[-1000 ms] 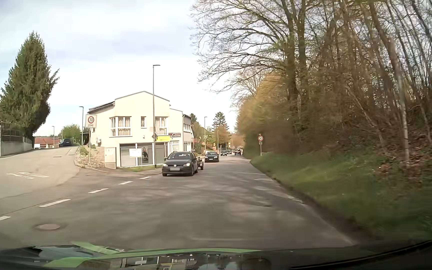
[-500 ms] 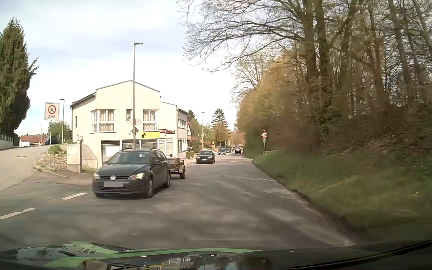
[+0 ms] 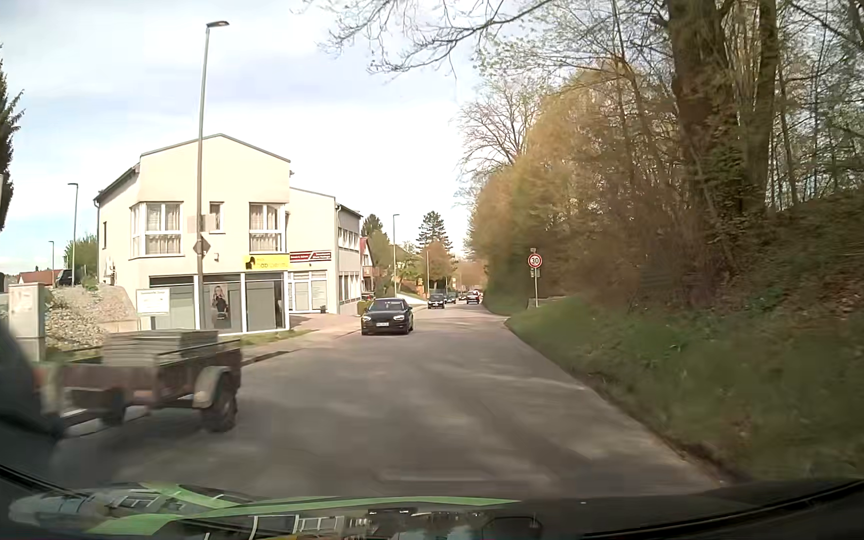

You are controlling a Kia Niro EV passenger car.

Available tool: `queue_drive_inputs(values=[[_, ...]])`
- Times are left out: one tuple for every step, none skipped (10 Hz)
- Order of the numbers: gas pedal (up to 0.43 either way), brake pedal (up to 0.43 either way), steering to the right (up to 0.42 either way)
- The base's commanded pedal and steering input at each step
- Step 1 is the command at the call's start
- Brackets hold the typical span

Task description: Follow the waypoints while adhering to traffic rules and regulations

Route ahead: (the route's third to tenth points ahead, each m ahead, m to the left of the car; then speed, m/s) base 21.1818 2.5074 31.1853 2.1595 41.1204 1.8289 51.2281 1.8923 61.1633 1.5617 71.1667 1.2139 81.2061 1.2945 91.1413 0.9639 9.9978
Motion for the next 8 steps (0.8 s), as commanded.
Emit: queue_drive_inputs(values=[[0.000, 0.000, 0.007], [0.000, 0.000, 0.006], [0.000, 0.000, 0.006], [0.000, 0.000, 0.004], [0.000, 0.000, 0.003], [0.008, 0.000, 0.003], [0.008, 0.000, 0.003], [0.008, 0.000, 0.003]])
